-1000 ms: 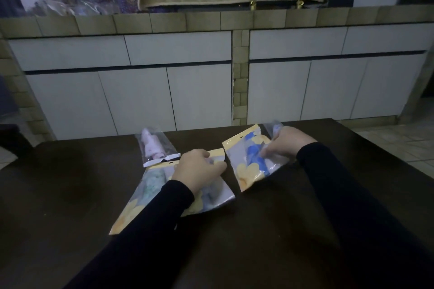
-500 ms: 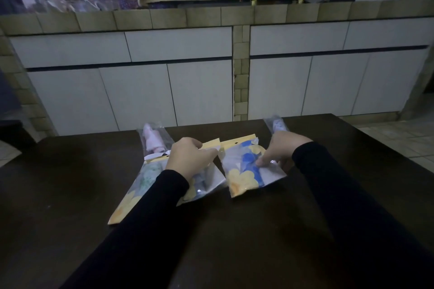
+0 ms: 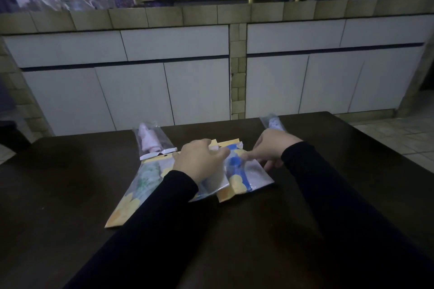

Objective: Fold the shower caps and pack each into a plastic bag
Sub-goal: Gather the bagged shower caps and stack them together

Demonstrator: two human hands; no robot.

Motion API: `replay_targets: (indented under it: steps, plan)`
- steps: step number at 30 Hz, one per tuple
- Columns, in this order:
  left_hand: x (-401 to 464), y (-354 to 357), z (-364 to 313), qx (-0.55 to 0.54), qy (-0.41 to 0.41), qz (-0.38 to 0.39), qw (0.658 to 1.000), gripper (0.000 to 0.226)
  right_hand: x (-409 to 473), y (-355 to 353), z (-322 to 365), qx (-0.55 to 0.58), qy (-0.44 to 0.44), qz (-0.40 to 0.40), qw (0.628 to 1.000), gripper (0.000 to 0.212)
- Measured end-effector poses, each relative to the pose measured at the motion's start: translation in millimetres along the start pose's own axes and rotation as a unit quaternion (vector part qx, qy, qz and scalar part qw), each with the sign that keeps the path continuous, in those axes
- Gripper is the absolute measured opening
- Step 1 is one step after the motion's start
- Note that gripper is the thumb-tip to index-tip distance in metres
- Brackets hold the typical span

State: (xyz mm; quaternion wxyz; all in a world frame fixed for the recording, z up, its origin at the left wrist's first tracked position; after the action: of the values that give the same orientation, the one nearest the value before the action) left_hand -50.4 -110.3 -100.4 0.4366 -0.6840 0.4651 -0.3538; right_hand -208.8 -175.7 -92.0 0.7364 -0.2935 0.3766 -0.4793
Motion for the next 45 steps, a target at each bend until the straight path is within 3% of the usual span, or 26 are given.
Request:
replay_targets:
  steps: [3, 7, 9, 12, 16, 19, 24, 31, 35, 45]
  plan:
    - [3.7, -4.4, -29.0, 0.012, 0.061, -0.009, 0.998, 0.058, 7.8, -18.6, -3.6, 0.047, -0.046, -0.096, 0.993, 0.047]
    - [24.7, 5.6, -75.2, -0.063, 0.125, 0.015, 0.99, 0.05, 24.7, -44.0, -23.0, 0.214, -0.085, -0.173, 0.958, 0.022]
    - [43.2, 15.3, -92.6, -0.118, 0.12, 0.029, 0.985, 0.038, 37.6, -55.3, -40.0, 0.261, -0.086, -0.214, 0.937, 0.01]
    - [76.8, 35.4, -109.6, -0.212, 0.063, 0.06, 0.973, 0.031, 65.0, -65.9, -68.7, 0.3, -0.041, -0.241, 0.922, 0.017]
    - [119.8, 65.6, -117.3, -0.289, -0.047, 0.115, 0.949, 0.034, 100.3, -66.4, -94.1, 0.287, 0.019, -0.199, 0.937, 0.038]
    - [137.9, 82.7, -118.1, -0.329, -0.08, 0.134, 0.931, 0.025, 119.1, -64.5, -92.7, 0.279, 0.008, -0.16, 0.947, 0.041]
    - [145.6, 85.8, -122.4, -0.378, -0.078, 0.136, 0.913, 0.031, 127.4, -68.4, -85.6, 0.359, -0.022, -0.095, 0.928, 0.043]
    - [132.6, 59.1, -105.0, -0.442, -0.006, 0.156, 0.883, 0.029, 113.2, -65.8, -72.3, 0.437, -0.084, -0.088, 0.891, 0.06]
    - [120.9, 41.1, -95.5, -0.483, 0.006, 0.147, 0.863, 0.053, 94.4, -69.5, -55.0, 0.469, -0.14, -0.07, 0.869, 0.04]
    - [102.2, 8.4, -100.7, -0.471, 0.091, 0.095, 0.873, 0.027, 63.5, -82.3, -33.8, 0.448, -0.243, -0.092, 0.855, 0.021]
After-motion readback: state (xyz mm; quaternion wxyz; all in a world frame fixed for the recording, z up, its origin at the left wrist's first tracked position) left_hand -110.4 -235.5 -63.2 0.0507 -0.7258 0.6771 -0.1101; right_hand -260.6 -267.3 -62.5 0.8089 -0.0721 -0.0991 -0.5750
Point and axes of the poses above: each hand's wrist, its own x-axis towards the middle knuckle, its own y-axis out of the palm, z = x × y, the point moved 4 cm from there along x, towards the middle knuckle, and after that the axes turned 7 degrees about x, right-handed, at the moved point
